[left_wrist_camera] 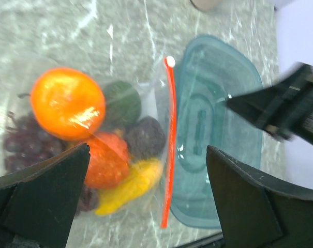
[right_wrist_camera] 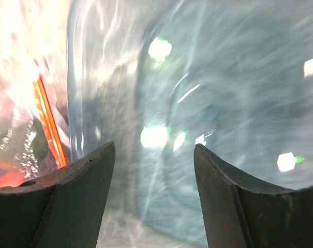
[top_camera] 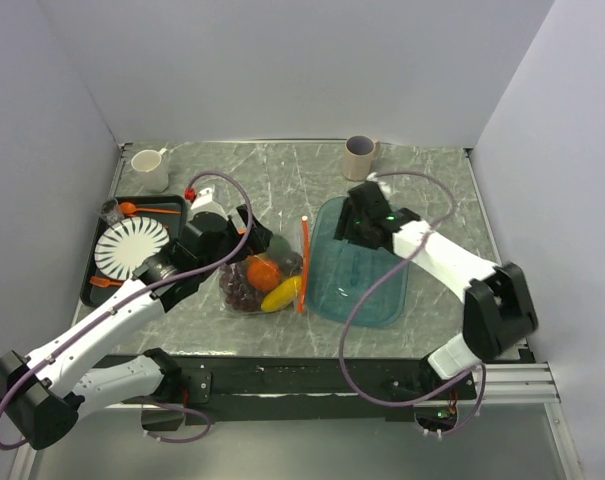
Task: Place the food in the zip-top bag and seal the zipper
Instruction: Reset both arms
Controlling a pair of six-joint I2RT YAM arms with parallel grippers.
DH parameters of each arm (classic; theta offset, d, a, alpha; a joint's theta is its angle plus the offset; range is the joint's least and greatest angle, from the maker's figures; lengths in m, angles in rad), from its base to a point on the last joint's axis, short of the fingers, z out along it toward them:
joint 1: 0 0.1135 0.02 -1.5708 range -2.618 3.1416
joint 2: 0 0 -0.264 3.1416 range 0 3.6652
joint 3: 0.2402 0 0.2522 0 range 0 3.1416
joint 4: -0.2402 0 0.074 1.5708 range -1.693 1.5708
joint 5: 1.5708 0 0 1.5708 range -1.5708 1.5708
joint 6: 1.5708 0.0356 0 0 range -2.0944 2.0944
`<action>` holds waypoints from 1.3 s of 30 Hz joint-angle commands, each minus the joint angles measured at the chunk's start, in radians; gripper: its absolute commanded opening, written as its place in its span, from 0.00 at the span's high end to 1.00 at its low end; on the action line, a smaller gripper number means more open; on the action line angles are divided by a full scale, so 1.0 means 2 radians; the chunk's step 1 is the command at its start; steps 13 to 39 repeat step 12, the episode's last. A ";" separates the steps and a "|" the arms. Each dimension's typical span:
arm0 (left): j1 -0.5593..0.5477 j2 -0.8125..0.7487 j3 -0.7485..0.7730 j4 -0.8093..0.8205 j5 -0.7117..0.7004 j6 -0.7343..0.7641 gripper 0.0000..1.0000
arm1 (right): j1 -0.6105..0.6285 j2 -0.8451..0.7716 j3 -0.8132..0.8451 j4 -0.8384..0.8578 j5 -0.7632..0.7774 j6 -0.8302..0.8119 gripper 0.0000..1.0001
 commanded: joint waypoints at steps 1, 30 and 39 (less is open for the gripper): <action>0.001 0.000 0.034 -0.007 -0.055 0.016 0.01 | -0.042 -0.066 -0.018 0.038 0.018 -0.079 0.29; 0.001 -0.003 0.047 -0.016 -0.135 0.022 0.01 | -0.046 -0.193 -0.108 0.142 0.102 -0.132 0.22; 0.001 -0.003 0.047 -0.016 -0.135 0.022 0.01 | -0.046 -0.193 -0.108 0.142 0.102 -0.132 0.22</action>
